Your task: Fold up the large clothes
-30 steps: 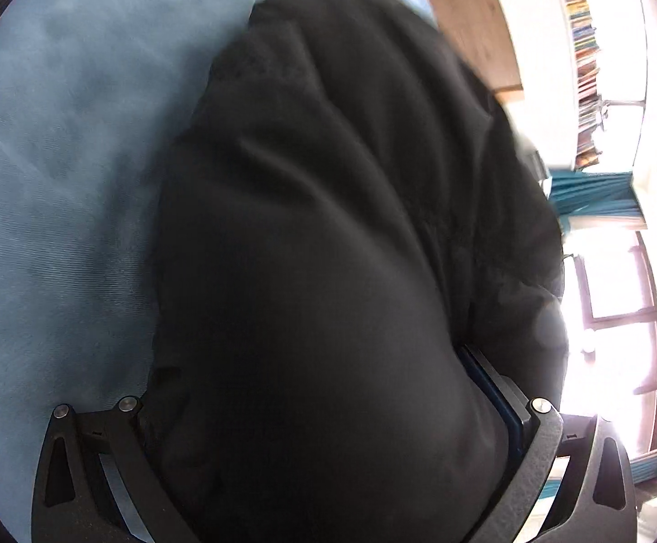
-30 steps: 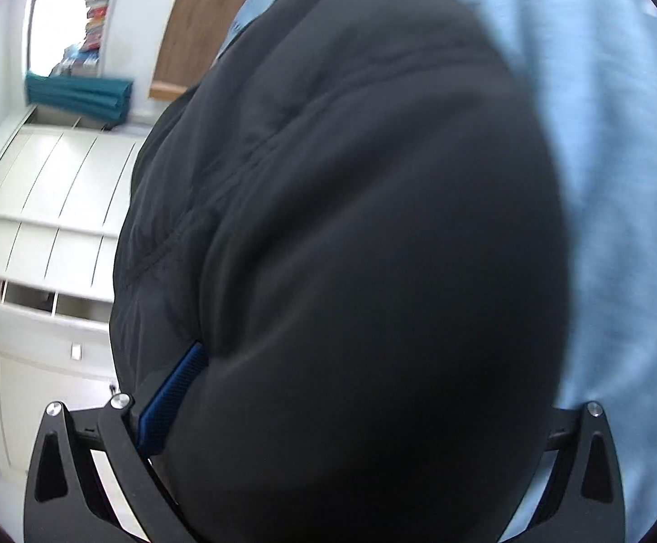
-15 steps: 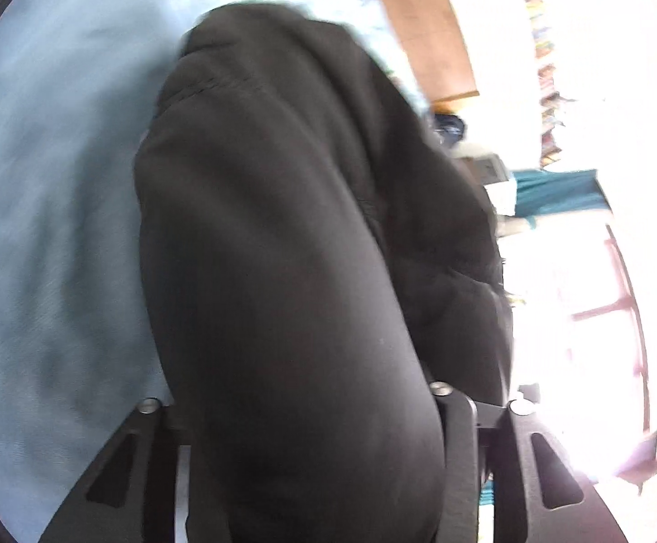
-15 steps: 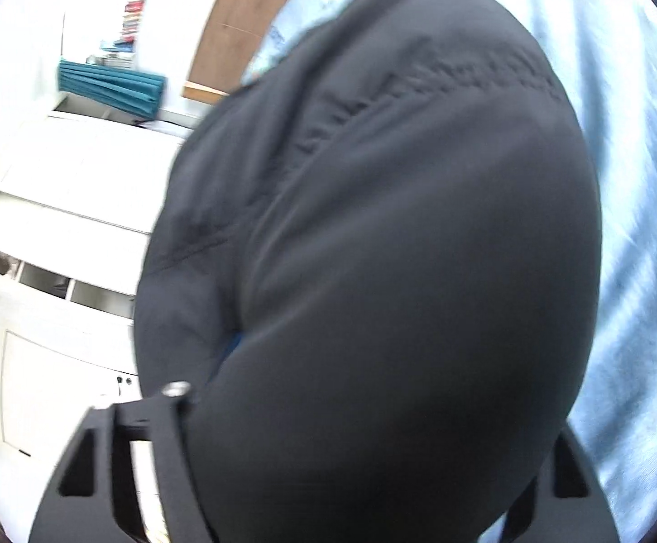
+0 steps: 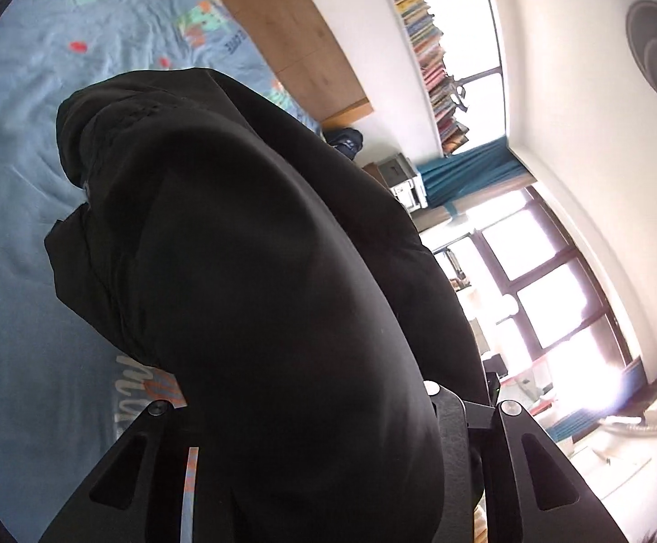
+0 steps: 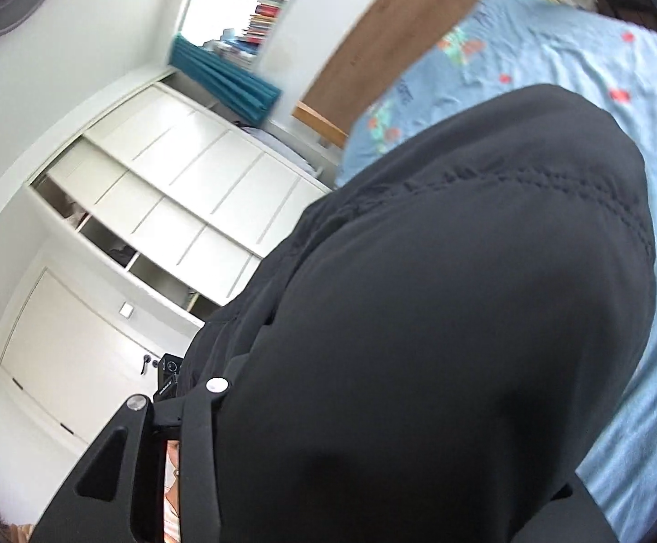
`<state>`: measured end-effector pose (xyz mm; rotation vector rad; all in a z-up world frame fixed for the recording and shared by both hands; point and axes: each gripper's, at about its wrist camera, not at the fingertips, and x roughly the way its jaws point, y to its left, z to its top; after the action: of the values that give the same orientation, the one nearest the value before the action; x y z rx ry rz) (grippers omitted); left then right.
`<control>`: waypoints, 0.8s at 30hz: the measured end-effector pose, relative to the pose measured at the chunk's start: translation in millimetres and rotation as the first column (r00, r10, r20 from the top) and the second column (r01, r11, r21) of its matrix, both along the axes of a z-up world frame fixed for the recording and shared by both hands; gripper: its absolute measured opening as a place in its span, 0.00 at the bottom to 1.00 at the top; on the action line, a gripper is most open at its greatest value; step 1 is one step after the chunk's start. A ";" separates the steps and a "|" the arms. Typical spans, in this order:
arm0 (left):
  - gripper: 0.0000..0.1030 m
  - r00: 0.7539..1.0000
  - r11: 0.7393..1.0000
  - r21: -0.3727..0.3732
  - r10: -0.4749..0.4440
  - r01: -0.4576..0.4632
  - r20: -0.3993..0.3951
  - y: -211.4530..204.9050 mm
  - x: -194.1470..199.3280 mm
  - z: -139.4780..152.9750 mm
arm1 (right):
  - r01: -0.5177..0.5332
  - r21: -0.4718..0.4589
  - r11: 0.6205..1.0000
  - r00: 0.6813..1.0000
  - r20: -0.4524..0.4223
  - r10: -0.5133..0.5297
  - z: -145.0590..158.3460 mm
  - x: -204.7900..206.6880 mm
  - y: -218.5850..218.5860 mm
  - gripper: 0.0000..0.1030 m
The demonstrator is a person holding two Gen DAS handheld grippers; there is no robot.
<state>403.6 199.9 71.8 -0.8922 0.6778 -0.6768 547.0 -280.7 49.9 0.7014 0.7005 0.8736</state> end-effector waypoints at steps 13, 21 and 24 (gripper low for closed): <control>0.32 0.971 0.997 0.078 0.031 -0.012 -0.237 10.0 -86.0 -82.3 | 0.010 -0.061 0.998 0.984 -0.178 -0.021 -90.8 -77.7 -22.6 0.39; 0.51 0.900 0.987 0.096 0.155 -0.127 -0.407 69.8 -116.2 -120.5 | 0.157 -0.185 0.970 0.911 -0.352 -0.214 -142.3 -100.8 -78.3 0.72; 0.56 0.884 0.976 0.135 0.212 -0.170 -0.418 87.5 -128.5 -117.9 | 0.185 -0.200 0.962 0.902 -0.355 -0.247 -145.4 -114.4 -98.2 0.74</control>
<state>275.1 287.4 -46.1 -1.0159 0.9927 -0.2635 432.6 -378.9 -95.4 0.7938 1.0047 0.4712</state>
